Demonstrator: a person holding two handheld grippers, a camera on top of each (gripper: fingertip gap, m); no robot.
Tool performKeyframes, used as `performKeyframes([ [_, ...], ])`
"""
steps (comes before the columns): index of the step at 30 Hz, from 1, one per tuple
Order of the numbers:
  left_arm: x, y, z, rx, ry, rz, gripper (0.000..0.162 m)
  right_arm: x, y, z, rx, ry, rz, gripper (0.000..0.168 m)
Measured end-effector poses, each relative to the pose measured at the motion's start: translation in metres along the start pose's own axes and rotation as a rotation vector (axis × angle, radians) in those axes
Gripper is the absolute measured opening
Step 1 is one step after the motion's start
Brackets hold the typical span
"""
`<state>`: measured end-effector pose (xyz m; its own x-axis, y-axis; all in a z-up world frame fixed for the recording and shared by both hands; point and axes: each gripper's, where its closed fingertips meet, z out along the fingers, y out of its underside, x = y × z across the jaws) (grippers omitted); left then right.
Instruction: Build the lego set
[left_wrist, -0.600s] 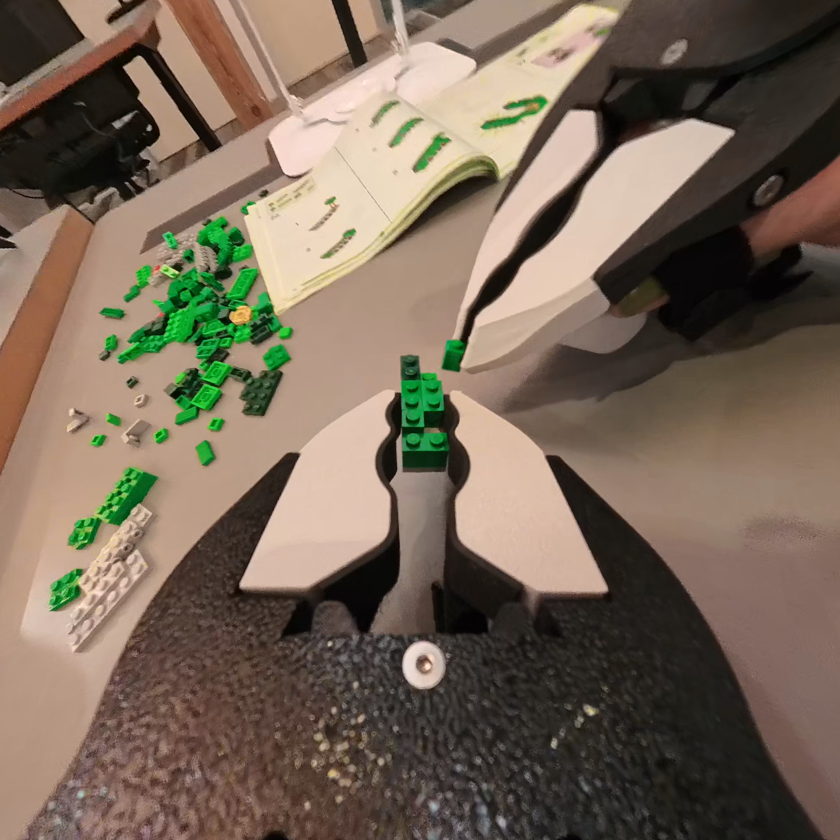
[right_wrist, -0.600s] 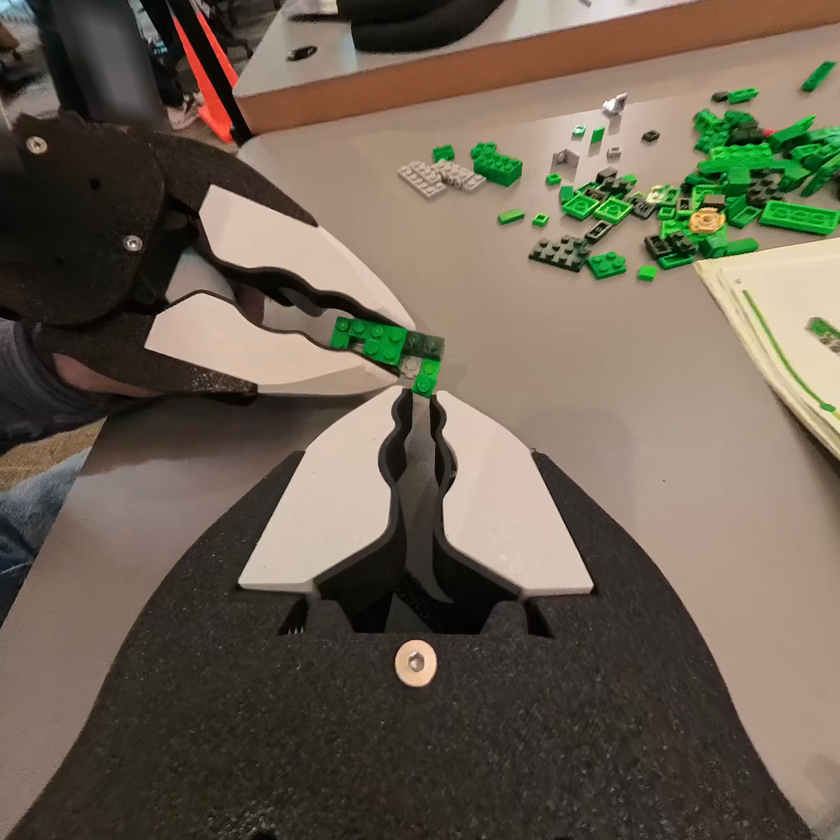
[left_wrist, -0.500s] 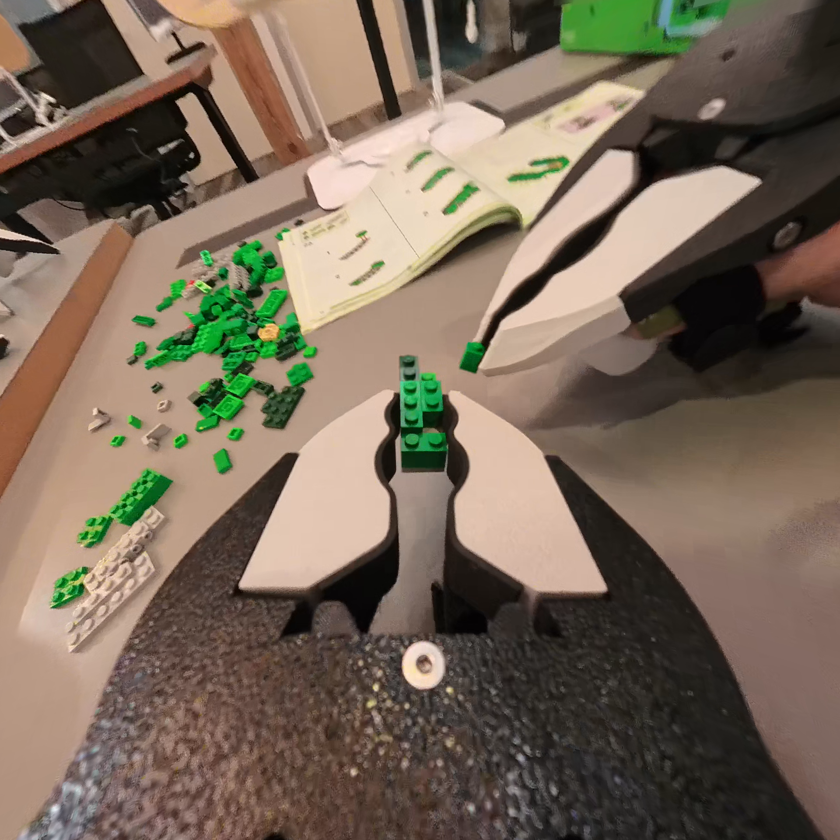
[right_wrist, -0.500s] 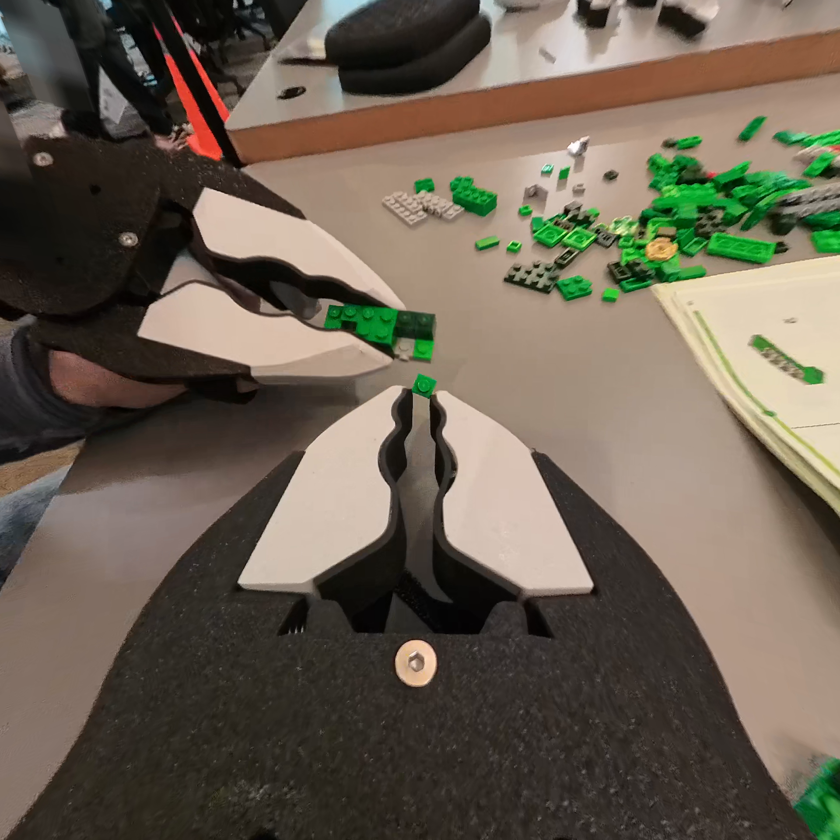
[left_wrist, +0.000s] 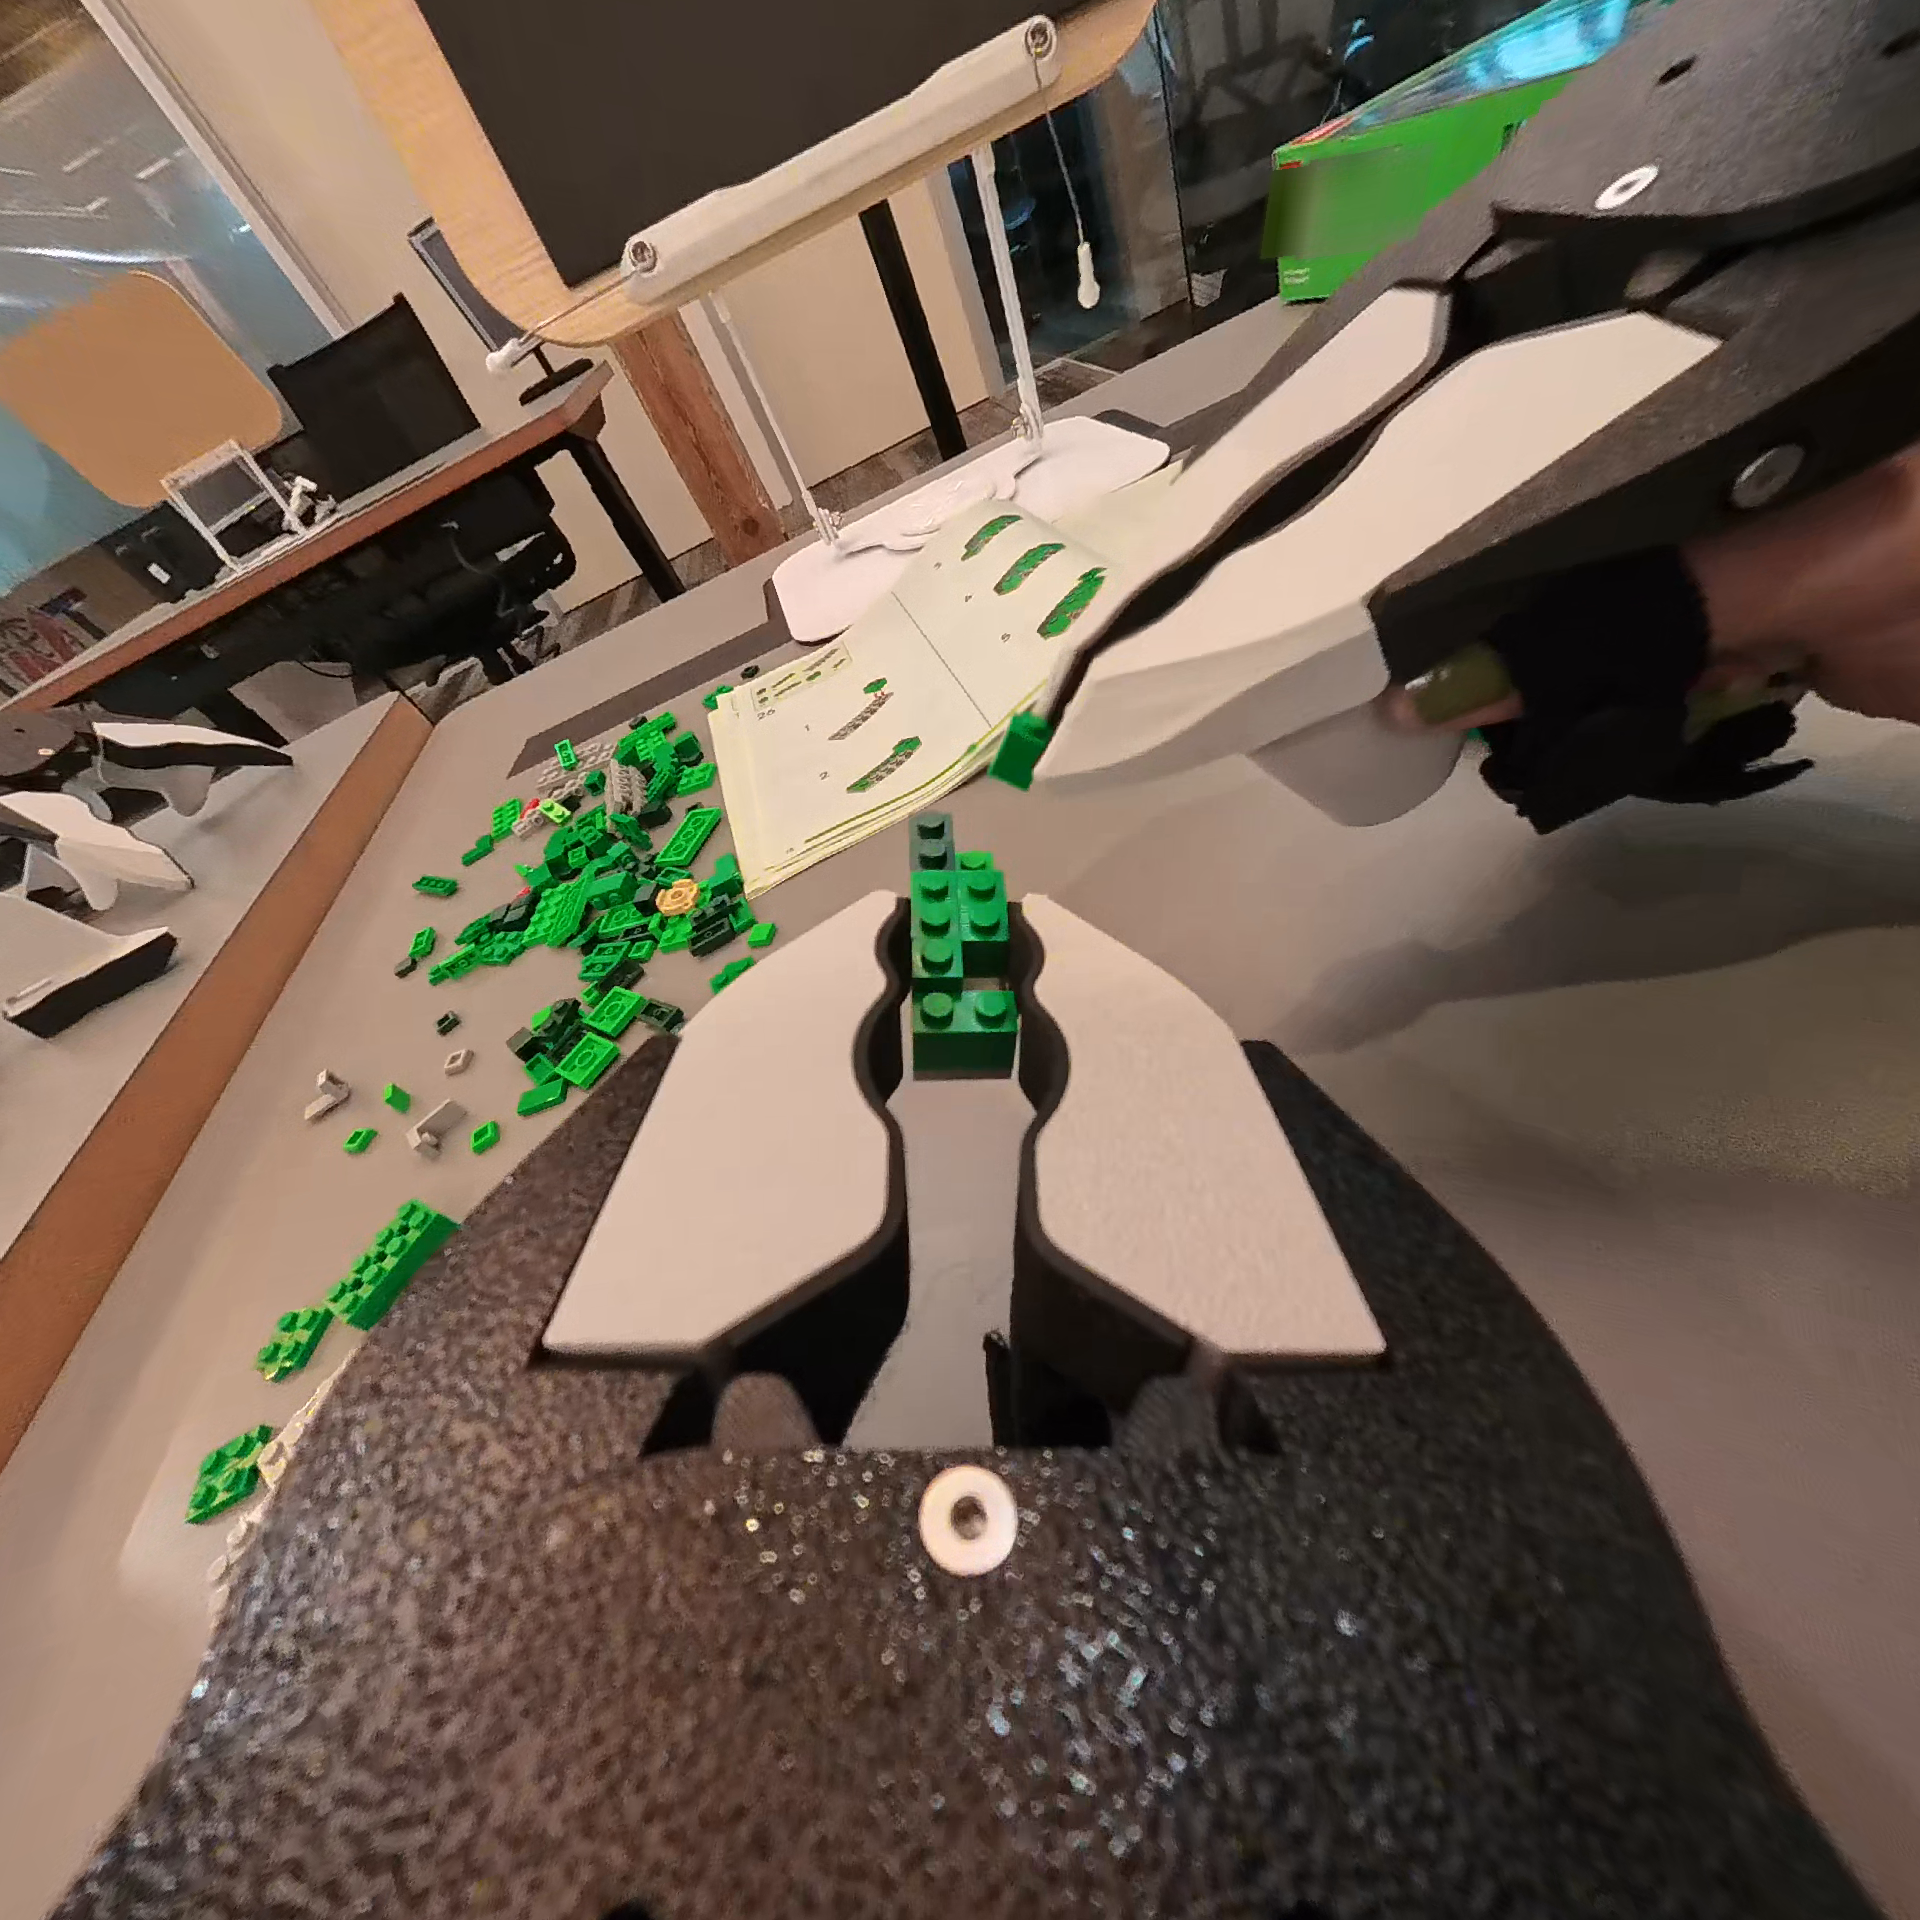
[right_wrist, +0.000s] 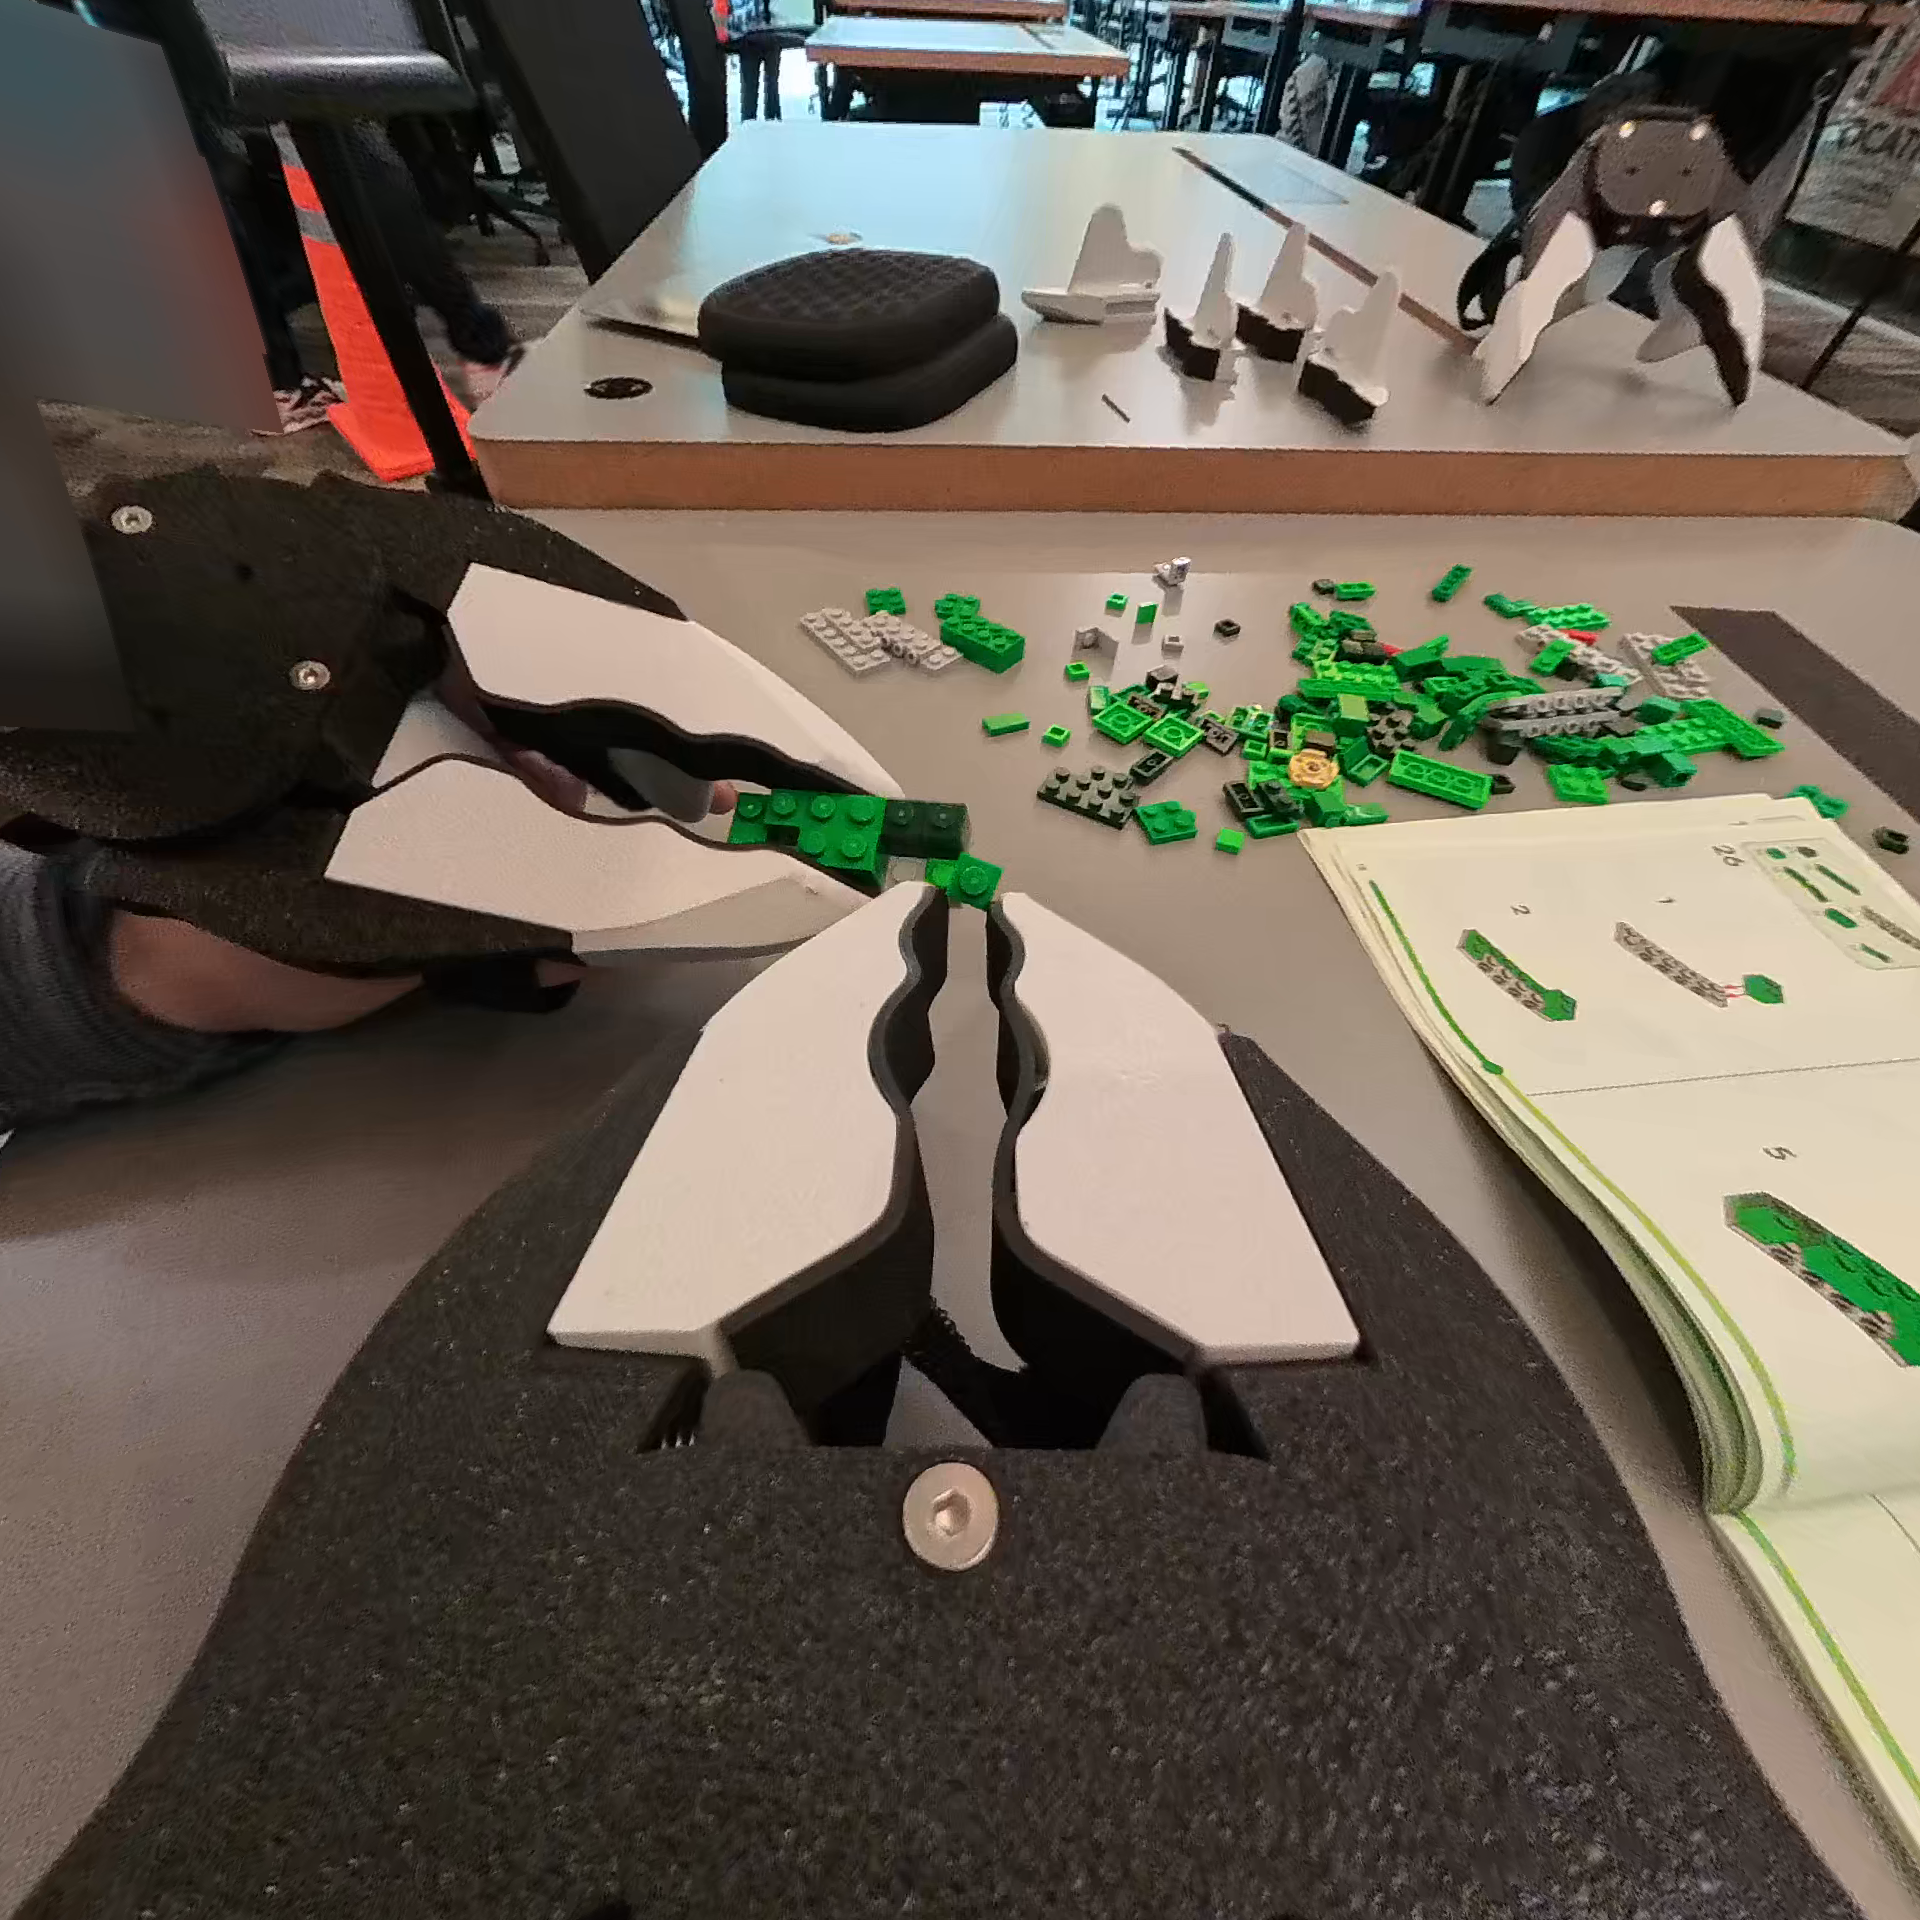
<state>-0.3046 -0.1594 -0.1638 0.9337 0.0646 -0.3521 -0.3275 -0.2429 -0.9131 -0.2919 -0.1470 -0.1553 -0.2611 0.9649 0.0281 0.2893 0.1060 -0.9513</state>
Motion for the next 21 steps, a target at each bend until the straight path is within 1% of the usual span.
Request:
performKeyframes([
  [12,0.008,-0.004,-0.002,0.026,0.043,0.024,0.017,-0.008,0.008,0.005,-0.086,-0.036,-0.012,0.007],
  [21,0.013,-0.007,-0.004,0.05,0.066,0.062,0.016,-0.01,0.008,0.0,-0.114,-0.02,-0.13,0.007],
])
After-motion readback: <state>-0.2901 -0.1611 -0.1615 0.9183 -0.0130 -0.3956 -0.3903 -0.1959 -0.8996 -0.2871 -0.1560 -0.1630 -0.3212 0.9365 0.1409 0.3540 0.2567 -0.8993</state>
